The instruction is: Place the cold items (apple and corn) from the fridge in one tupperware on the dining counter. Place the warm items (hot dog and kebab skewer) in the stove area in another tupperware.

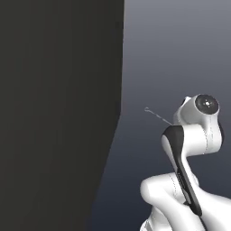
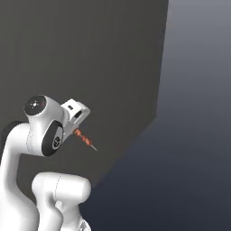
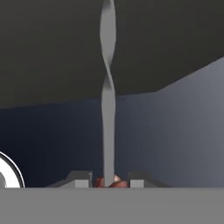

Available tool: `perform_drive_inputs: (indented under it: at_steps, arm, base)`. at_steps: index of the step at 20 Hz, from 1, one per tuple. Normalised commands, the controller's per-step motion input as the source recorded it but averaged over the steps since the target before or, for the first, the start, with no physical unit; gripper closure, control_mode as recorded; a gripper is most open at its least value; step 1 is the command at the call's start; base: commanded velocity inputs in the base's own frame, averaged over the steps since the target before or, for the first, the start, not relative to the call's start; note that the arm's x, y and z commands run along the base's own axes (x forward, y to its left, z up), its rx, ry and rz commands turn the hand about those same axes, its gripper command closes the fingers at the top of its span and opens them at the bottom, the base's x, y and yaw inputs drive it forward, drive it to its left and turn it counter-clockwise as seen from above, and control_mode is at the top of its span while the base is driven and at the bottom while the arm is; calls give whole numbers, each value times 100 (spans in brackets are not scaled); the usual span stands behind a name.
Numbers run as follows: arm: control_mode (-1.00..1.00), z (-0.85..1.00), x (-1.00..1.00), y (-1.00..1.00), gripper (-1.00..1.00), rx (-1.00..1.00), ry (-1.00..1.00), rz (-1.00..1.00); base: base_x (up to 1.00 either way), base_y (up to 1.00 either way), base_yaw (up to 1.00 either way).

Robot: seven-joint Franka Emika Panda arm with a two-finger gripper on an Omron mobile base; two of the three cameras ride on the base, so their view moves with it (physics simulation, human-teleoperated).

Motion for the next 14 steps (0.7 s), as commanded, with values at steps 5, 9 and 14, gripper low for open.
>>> perform_drive_inputs:
  at_steps: [5, 9, 14]
  arm:
    - [100, 0, 0, 0, 100, 0, 0, 0]
    - [100, 0, 0, 0, 100, 0, 0, 0]
    - [100, 0, 0, 0, 100, 0, 0, 0]
  base:
    - [100, -47, 42]
    - [100, -49, 41]
    - [100, -49, 41]
